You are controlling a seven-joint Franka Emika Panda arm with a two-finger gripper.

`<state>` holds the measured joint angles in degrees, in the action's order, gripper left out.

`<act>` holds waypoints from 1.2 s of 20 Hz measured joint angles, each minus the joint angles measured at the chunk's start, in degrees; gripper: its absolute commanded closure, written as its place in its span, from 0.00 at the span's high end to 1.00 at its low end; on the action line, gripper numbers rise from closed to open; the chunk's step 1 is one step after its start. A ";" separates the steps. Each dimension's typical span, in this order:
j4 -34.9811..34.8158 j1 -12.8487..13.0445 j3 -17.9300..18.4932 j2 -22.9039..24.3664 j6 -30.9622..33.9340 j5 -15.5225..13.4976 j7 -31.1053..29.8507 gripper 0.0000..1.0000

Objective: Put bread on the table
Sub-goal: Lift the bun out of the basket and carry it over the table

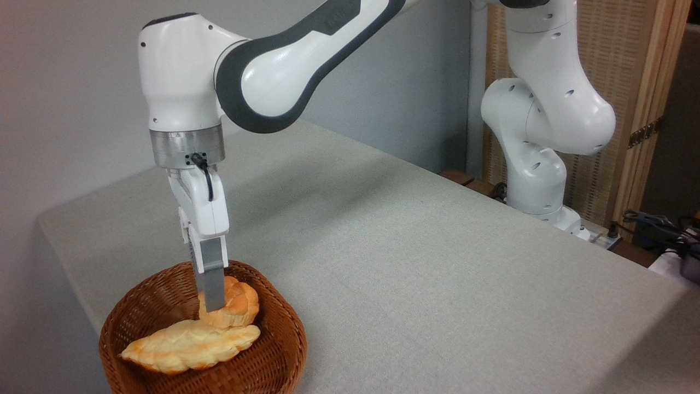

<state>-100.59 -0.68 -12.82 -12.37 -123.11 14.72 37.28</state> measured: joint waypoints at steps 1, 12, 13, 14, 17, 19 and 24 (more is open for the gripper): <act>0.01 0.00 0.00 0.16 0.26 0.00 0.00 0.00; 1.22 -0.51 0.49 2.29 3.34 -2.32 -0.09 0.00; 1.86 -0.60 0.78 3.26 5.74 -3.04 -0.08 0.00; 2.47 -0.73 1.04 4.62 8.56 -3.73 -0.08 0.00; 3.03 -0.79 2.25 9.84 17.91 -6.09 -0.01 0.00; 2.38 -0.73 2.50 12.70 25.39 -6.68 1.37 0.22; -5.68 2.34 2.43 15.27 30.31 -7.06 7.39 1.00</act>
<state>-106.27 1.66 -10.39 2.90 -92.80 7.66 44.68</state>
